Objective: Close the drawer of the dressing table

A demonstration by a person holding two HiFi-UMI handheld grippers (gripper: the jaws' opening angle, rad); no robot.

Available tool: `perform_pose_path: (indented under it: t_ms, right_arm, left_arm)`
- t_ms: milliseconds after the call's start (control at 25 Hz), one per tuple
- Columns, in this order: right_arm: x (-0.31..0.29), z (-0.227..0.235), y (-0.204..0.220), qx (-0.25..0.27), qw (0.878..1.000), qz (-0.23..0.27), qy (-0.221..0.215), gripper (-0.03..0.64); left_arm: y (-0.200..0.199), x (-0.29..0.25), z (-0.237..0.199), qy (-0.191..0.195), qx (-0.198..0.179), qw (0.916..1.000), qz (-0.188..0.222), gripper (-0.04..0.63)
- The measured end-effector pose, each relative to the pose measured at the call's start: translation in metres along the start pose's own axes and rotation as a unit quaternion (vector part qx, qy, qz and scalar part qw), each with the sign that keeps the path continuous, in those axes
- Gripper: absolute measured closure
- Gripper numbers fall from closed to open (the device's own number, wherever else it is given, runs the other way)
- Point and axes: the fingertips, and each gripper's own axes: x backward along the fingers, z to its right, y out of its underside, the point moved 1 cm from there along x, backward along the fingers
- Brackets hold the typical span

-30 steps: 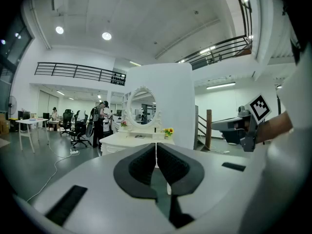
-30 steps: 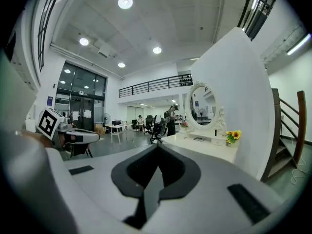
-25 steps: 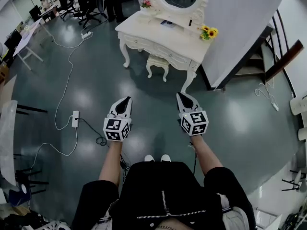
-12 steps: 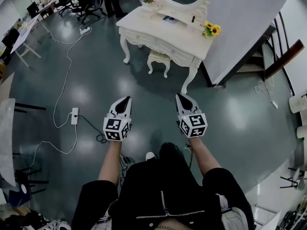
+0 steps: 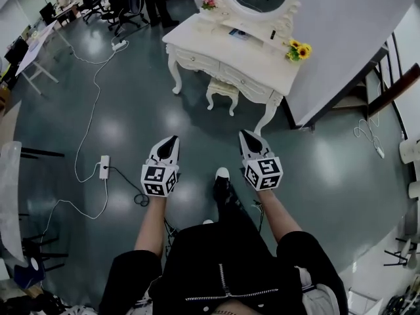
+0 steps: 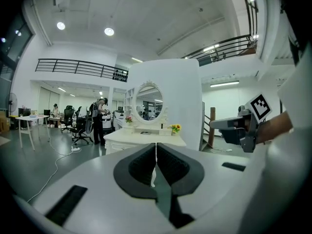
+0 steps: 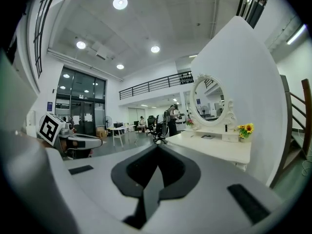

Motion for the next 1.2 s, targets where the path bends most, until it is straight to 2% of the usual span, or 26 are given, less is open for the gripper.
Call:
perform_pose_path:
  t_ms: [320,680,960,1200]
  right_arm:
    - [-0.113,0.070,-0.021,-0.006,1.000,-0.003,-0.016,0.611]
    - [-0.232,0.166,-0.077,0.002,1.000,0.004,-0.030,0.611]
    - [-0.284,0.200,-0.092,-0.001,0.999,0.008,-0.033,0.611]
    - [-0.331,0.225,-0.096,0.006,1.000,0.005,-0.022,0.611]
  left_arm:
    - [-0.025,-0.112,-0.051,-0.011,-0.004,0.9999,-0.012,0.571]
    - [-0.075,-0.250,-0.094,-0.018,-0.013,0.9997,-0.013,0.569]
    - [-0.087,-0.312,-0.118,-0.017,-0.009,0.9997,-0.015,0.569]
    - [-0.095,-0.374,-0.145,0.001,-0.009,0.9999,-0.011,0.569]
